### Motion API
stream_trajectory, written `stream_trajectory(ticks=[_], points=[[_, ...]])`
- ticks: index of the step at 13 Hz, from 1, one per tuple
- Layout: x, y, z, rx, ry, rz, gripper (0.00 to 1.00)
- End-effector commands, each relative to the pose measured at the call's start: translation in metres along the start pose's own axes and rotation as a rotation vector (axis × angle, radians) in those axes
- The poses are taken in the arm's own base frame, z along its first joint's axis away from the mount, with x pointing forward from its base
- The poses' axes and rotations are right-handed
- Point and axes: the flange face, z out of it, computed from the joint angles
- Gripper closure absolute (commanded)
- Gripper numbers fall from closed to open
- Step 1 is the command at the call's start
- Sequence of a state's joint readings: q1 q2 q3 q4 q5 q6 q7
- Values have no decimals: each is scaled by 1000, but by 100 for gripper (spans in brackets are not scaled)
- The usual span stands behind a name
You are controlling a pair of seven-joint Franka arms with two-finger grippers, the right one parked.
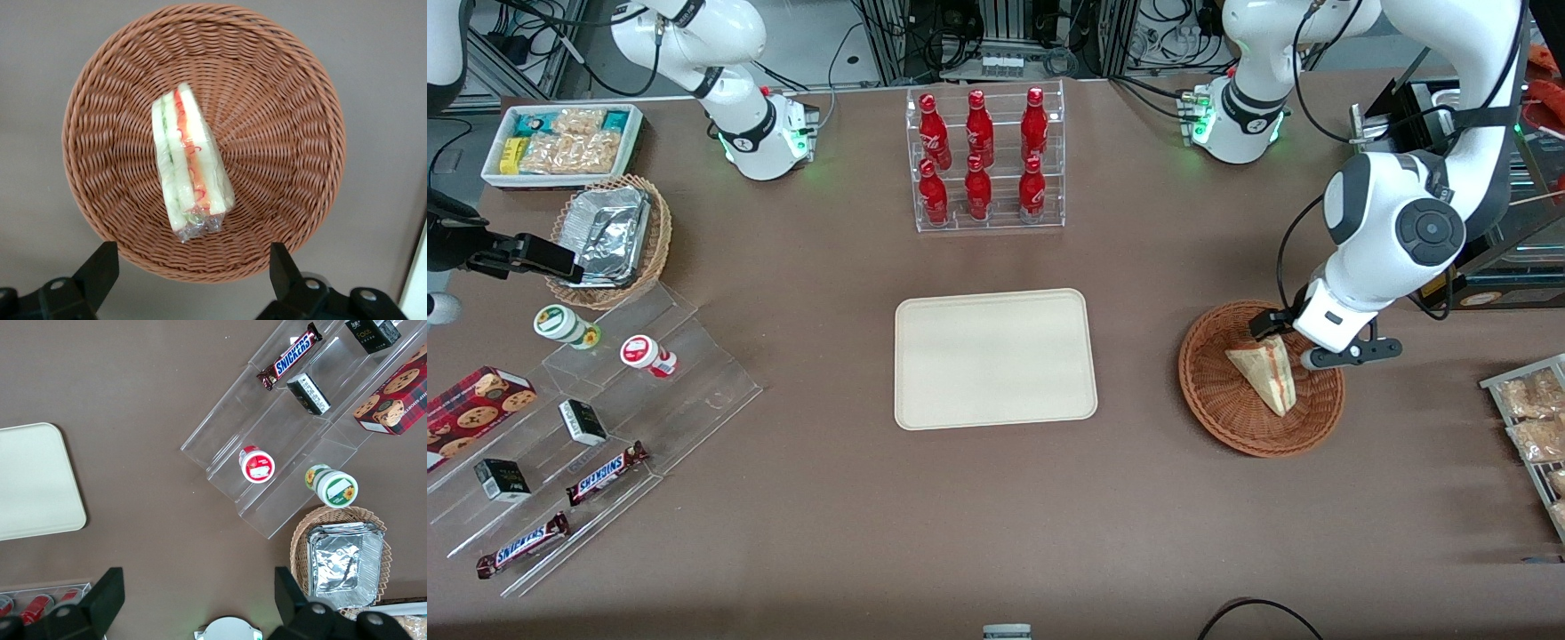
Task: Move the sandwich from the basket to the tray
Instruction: 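Lower the left gripper and close it on the sandwich's crust edge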
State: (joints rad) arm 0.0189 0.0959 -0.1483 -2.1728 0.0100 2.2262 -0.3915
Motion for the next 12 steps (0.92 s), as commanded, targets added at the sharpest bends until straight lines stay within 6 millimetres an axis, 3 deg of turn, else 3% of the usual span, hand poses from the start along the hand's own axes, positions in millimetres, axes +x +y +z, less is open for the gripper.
stream_trajectory(ticks=[1, 5, 12], points=[[-2, 5, 8, -21, 28, -258, 0], [2, 3, 12, -31, 37, -361, 0], [11, 2, 49, -37, 25, -380, 0]])
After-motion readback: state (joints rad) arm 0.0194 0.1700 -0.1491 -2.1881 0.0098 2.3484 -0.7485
